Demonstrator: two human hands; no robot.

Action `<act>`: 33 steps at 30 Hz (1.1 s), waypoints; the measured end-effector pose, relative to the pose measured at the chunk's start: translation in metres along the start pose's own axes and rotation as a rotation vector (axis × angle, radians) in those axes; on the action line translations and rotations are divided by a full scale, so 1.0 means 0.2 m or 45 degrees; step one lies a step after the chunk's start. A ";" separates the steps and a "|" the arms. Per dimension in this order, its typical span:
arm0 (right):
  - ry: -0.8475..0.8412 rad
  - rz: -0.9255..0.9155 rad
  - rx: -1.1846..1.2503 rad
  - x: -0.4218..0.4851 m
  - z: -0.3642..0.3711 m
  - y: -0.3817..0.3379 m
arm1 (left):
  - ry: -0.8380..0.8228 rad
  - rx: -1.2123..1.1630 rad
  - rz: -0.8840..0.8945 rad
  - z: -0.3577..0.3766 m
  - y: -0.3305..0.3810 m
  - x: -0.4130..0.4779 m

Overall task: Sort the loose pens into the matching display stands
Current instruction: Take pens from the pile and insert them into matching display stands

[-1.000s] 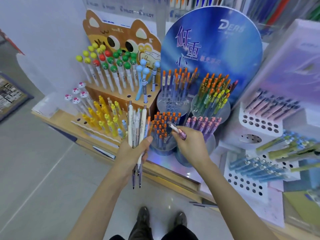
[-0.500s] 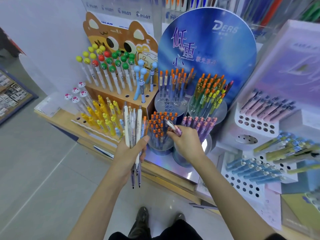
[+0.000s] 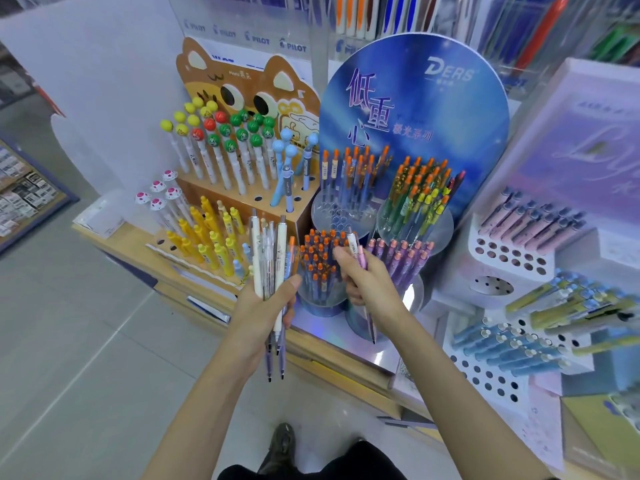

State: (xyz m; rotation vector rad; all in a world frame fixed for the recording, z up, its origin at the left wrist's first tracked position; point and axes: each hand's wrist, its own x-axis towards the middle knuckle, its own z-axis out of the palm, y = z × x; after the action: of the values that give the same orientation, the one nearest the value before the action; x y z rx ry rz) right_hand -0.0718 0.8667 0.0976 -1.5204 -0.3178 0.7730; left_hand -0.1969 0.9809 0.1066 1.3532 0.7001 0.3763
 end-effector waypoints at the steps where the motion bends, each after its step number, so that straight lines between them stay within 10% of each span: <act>1: 0.001 0.019 0.029 -0.02 0.01 0.00 | -0.002 -0.014 -0.009 0.00 0.00 0.00; 14: 0.324 -0.059 0.710 -0.19 0.03 0.00 | -0.136 -0.015 -0.060 0.09 -0.05 -0.08; 33: 0.386 -0.168 0.517 -0.42 -0.18 0.01 | -0.388 0.154 -0.193 0.20 -0.11 -0.13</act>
State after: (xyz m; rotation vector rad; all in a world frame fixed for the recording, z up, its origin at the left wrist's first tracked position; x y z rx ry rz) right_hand -0.1110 0.7871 0.1171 -1.1950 -0.0284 0.4583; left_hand -0.1936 0.9310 0.0939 1.4234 0.5727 0.0046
